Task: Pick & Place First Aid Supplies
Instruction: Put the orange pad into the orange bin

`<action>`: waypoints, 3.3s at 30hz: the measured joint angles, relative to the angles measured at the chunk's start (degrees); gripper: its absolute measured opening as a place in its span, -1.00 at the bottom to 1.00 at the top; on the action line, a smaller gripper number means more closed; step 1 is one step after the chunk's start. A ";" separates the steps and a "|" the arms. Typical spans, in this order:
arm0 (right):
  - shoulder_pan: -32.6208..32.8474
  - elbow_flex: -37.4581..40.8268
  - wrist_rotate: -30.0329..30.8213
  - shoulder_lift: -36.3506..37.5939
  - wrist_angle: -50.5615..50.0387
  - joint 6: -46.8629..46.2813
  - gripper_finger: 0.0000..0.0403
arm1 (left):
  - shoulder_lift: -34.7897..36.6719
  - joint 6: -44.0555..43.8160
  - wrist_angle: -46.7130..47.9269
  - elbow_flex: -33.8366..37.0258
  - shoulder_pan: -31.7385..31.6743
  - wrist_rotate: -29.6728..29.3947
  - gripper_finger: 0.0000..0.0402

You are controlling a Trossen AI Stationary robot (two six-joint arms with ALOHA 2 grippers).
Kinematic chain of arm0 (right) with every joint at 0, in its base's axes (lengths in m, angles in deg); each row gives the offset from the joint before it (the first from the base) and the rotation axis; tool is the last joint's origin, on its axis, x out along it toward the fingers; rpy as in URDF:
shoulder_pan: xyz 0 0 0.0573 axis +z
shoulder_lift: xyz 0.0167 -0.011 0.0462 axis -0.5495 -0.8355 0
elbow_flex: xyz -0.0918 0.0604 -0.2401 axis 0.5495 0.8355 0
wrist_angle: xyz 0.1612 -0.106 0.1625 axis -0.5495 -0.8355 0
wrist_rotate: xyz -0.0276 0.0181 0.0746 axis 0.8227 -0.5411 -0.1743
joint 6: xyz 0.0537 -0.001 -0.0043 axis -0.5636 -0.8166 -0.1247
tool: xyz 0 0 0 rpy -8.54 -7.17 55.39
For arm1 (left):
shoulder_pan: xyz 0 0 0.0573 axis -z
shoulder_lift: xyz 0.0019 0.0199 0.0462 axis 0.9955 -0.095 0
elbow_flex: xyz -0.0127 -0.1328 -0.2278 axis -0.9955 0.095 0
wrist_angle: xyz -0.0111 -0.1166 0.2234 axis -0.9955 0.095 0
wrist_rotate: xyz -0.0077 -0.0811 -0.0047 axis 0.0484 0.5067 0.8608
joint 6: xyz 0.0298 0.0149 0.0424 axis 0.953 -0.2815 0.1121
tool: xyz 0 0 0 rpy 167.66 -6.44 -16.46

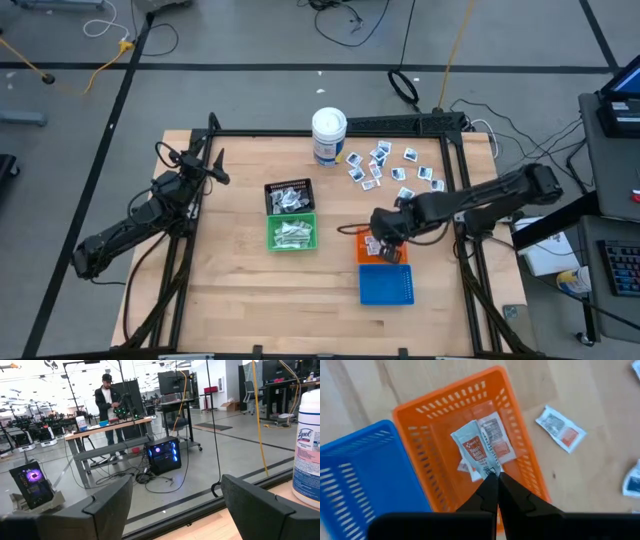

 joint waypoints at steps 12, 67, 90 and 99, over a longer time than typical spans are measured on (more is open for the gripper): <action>2.83 9.15 -0.03 -1.95 11.67 2.00 -0.98 | 0.00 0.00 0.01 0.00 -0.01 -0.01 0.52; -28.81 7.13 4.89 0.66 18.66 -9.38 0.20 | 0.02 0.00 0.00 -0.01 0.01 -0.01 0.52; -42.87 7.15 4.66 -9.68 28.62 -5.48 0.18 | 0.00 0.02 0.00 -0.01 -0.01 -0.01 0.52; -44.03 7.16 4.61 -16.59 30.42 -6.90 0.18 | 0.01 0.00 0.00 0.00 -0.01 -0.01 0.52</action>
